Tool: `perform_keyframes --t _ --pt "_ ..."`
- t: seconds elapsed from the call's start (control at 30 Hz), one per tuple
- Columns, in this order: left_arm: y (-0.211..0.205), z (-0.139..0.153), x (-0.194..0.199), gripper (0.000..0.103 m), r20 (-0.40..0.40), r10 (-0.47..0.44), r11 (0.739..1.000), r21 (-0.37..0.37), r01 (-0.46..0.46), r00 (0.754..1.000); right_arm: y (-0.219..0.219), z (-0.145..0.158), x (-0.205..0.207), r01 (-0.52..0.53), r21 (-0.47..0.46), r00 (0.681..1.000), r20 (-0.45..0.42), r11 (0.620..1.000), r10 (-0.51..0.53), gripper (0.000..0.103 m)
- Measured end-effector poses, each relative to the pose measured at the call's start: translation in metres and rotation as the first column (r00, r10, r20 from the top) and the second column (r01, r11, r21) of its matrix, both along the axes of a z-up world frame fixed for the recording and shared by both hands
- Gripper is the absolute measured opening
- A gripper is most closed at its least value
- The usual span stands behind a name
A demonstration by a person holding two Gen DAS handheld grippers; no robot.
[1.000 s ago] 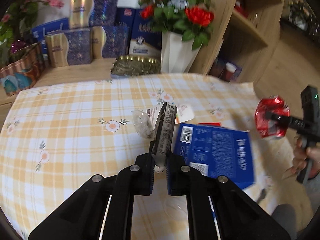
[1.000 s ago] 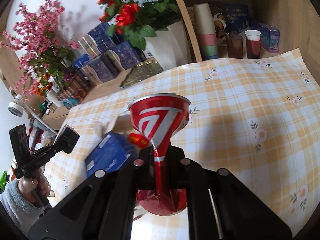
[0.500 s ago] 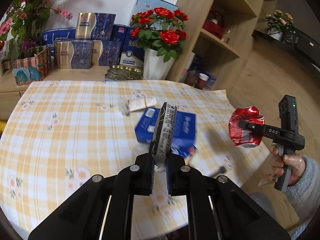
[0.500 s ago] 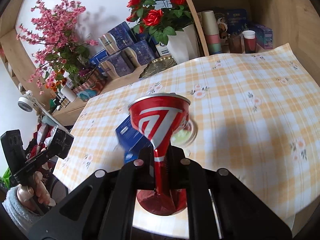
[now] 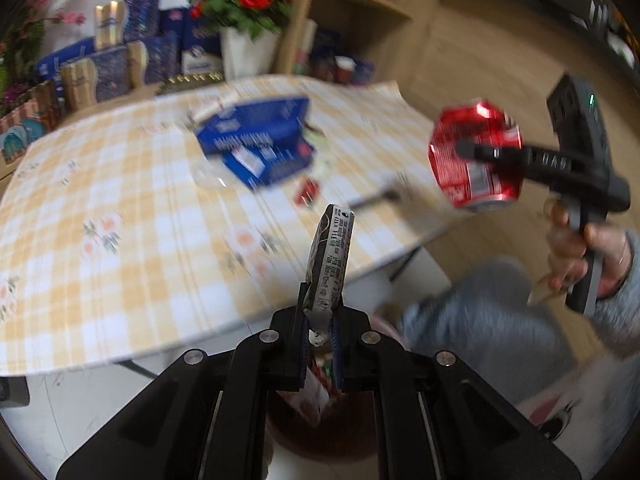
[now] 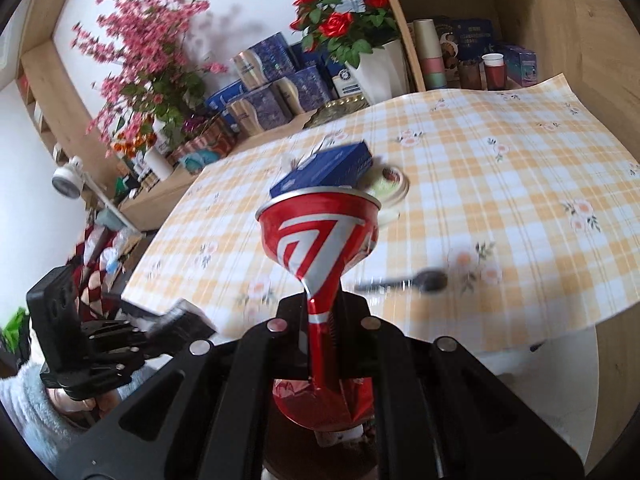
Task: Collect trash
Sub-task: 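Carry both items over the bin and open the left tool to drop the packet, then lower the red can into the bin and open the right tool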
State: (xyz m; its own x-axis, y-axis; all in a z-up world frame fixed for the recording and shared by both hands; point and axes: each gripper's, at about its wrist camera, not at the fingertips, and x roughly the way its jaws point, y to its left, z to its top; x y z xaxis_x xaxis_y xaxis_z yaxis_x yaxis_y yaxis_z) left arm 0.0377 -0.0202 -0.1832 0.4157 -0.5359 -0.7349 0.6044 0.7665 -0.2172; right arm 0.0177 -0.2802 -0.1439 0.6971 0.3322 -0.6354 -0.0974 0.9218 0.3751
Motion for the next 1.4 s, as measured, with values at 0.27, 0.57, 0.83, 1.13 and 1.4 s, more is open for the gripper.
perform_keyframes --t 0.27,0.57,0.83,1.13,1.4 --pt "-0.026 -0.061 -0.021 0.010 -0.121 -0.053 0.996 0.063 0.061 0.991 0.004 -0.034 -0.034 -0.002 0.020 0.998 -0.058 1.000 0.003 0.010" --pt "-0.037 -0.071 -0.023 0.063 -0.099 -0.043 0.999 -0.004 0.043 0.994 0.002 -0.048 -0.049 0.014 0.049 0.996 -0.093 0.999 -0.009 0.010" --pt "0.005 -0.032 -0.027 0.095 0.060 0.180 0.983 -0.055 -0.177 0.982 0.032 -0.068 -0.045 -0.067 0.022 0.989 -0.131 0.998 0.069 0.010" --pt "0.038 -0.011 -0.047 0.097 0.203 0.340 0.941 -0.064 -0.334 0.919 0.081 -0.118 -0.035 -0.182 -0.045 0.964 -0.203 0.982 0.169 0.010" --pt "0.043 -0.027 -0.044 0.097 0.209 0.441 0.892 0.006 -0.452 0.873 0.083 -0.165 -0.030 -0.182 -0.063 0.939 -0.307 0.981 0.154 0.011"
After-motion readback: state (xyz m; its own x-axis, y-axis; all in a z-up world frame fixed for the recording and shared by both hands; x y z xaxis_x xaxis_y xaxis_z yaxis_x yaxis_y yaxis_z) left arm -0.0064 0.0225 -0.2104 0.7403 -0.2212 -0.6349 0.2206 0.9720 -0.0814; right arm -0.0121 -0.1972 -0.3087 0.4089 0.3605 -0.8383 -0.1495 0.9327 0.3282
